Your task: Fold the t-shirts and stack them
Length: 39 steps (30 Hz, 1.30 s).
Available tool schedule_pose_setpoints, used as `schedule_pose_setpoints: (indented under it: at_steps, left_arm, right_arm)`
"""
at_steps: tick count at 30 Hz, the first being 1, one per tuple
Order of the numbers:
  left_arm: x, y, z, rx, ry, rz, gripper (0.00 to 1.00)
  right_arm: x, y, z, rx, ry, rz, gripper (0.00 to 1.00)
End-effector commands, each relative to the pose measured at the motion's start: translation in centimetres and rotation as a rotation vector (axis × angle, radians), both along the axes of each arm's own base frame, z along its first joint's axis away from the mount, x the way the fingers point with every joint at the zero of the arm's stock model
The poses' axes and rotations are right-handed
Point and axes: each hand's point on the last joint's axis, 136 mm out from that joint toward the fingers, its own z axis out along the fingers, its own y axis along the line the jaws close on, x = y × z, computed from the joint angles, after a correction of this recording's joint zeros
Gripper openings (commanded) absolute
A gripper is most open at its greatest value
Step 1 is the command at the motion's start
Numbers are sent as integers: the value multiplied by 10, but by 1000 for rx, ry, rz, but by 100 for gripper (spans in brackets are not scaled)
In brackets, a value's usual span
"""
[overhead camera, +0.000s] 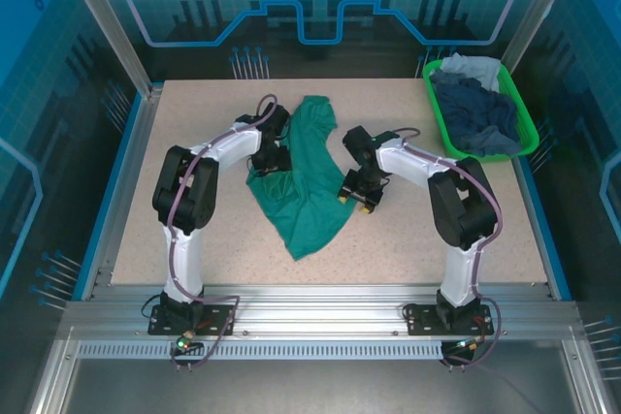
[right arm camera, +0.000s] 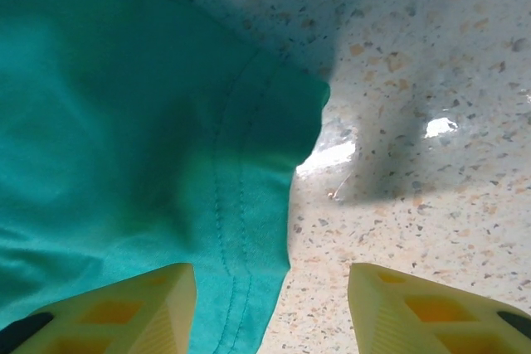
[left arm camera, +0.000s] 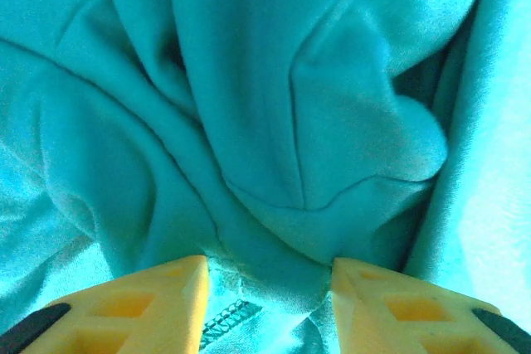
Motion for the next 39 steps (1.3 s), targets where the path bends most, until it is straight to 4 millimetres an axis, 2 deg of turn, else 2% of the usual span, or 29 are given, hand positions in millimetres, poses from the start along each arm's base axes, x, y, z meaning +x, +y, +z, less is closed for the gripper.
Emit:
schedule_pose_setpoints:
  at_steps: [1, 4, 6, 10, 13, 15, 18, 22, 26, 29, 32, 35, 39]
  left_arm:
    - [-4, 2, -5, 22, 20, -28, 35]
    - [2, 6, -5, 33, 11, -25, 16]
    - [7, 9, 3, 34, -20, -14, 0]
    - [12, 14, 32, 37, -92, 10, 0]
    - [9, 22, 51, 21, -134, 64, 0]
    - [4, 33, 59, -6, -145, 123, 0]
    - [-1, 48, 66, -55, -154, 194, 0]
    - [-7, 65, 75, -100, -164, 260, 0]
    - [-19, 79, 83, -147, -171, 332, 0]
    - [-29, 81, 88, -197, -168, 378, 0]
    - [-39, 73, 94, -280, -154, 417, 0]
    - [-51, 66, 94, -351, -129, 471, 0]
    - [-63, 73, 85, -372, -92, 539, 0]
  right_arm:
    - [3, 6, -6, 20, 31, -26, 53]
    - [5, 9, -9, 23, 31, -33, 54]
    - [7, 12, -11, 19, 35, -33, 53]
    - [9, 14, -18, 0, 40, -34, 46]
    - [15, 14, -21, -19, 24, -38, 29]
    - [19, 11, -23, -43, 18, -34, 14]
    - [27, 3, -19, -80, -16, -30, 0]
    - [37, -26, -4, -160, -76, -42, 0]
    - [50, -74, 12, -225, -108, -77, 0]
    - [68, -115, 28, -278, -153, -85, 0]
    - [91, -150, 43, -317, -183, -79, 0]
    - [120, -167, 52, -320, -214, -42, 0]
    - [156, -158, 51, -286, -213, 49, 0]
